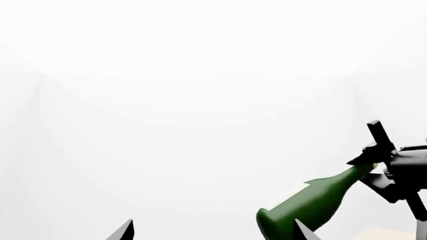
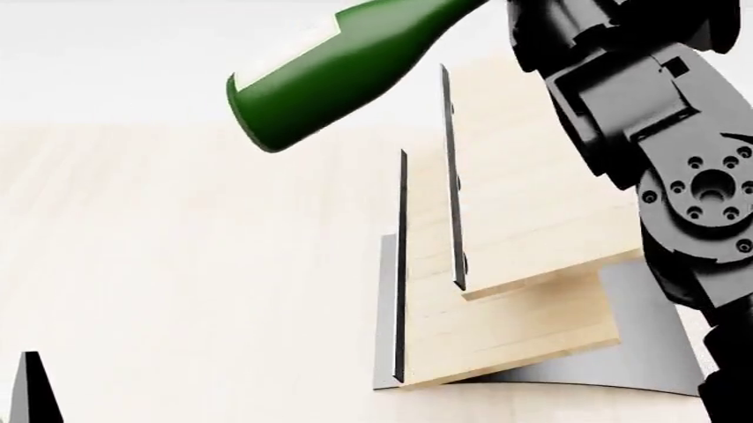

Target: Put the wine bottle on the wine rack.

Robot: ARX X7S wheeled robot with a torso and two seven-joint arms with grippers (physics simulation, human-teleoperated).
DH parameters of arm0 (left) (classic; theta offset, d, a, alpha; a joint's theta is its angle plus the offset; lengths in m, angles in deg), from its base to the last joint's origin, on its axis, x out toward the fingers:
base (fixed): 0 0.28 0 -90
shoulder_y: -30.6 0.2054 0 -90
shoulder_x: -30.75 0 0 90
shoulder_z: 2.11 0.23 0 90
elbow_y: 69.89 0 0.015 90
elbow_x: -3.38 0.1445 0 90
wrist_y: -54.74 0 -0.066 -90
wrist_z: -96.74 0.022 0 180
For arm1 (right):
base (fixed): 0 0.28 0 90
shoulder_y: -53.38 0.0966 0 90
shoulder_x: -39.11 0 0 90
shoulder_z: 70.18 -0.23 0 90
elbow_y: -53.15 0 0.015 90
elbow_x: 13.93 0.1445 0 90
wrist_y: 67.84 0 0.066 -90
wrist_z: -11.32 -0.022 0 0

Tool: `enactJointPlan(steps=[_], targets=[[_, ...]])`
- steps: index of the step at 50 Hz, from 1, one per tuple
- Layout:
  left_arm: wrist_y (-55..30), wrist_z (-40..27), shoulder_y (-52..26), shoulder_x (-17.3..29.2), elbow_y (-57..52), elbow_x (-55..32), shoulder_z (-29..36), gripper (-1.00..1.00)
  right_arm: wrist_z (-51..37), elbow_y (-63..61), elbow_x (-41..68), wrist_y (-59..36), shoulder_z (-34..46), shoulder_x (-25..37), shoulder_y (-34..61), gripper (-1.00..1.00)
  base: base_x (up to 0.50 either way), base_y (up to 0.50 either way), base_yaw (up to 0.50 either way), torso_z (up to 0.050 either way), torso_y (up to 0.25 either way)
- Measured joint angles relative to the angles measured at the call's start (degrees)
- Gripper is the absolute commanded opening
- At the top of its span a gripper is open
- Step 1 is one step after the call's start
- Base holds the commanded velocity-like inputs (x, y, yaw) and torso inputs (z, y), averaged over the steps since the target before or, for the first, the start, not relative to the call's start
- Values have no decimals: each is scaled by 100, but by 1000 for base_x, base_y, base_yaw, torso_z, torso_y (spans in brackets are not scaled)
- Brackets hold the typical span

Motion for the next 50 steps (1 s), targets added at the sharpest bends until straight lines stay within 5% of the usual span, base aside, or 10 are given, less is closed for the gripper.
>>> enactJointPlan(steps=[50], targets=[[-62,-52,-24,40,-30,44,106,100,-486,-898,416,-1,-634,1776,-539,-100,0,0,0,0,1]])
